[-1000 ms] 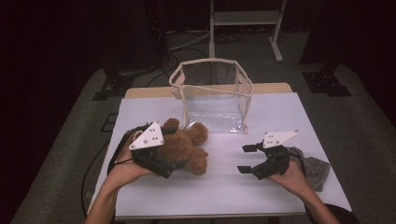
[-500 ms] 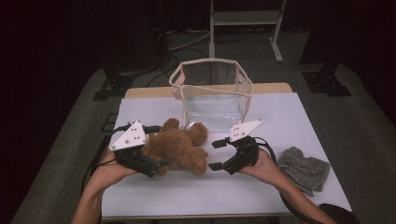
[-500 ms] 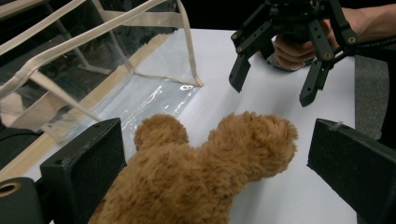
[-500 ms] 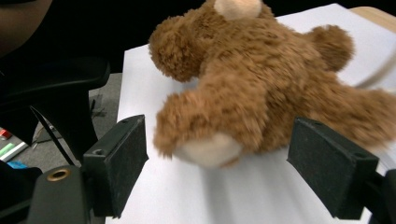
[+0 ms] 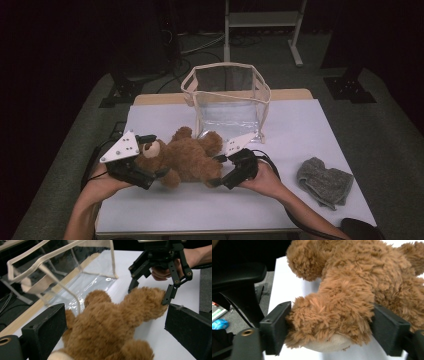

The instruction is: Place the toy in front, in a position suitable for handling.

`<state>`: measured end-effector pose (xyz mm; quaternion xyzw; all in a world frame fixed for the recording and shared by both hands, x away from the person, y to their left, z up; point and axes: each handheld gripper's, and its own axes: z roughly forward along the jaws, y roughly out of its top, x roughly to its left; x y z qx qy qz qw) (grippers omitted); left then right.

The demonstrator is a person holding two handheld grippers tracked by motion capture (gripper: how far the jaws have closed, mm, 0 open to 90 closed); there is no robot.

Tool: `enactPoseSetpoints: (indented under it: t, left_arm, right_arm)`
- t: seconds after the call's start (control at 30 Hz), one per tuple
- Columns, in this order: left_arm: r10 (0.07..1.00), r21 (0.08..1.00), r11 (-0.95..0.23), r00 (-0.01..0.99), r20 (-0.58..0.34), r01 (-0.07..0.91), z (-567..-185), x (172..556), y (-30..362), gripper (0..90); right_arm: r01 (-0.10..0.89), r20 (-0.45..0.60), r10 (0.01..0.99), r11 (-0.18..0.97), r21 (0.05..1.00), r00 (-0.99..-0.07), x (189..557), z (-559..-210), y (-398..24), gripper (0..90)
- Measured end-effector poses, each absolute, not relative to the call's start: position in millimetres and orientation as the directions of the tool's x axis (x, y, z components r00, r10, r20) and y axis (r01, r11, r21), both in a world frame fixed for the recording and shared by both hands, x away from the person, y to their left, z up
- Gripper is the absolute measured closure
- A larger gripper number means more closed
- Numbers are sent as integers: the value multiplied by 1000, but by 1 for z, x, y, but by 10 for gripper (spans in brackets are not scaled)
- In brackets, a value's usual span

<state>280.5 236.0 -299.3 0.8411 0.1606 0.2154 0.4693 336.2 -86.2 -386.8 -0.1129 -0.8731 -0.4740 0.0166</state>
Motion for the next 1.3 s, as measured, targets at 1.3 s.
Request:
enactPoseSetpoints:
  t: [1.3]
  left_arm:
    - [476, 818, -562, 857, 199, 123, -383, 328, 296, 58]
  right_arm:
    - [179, 111, 151, 575, 799, -982, 318, -415, -89, 462]
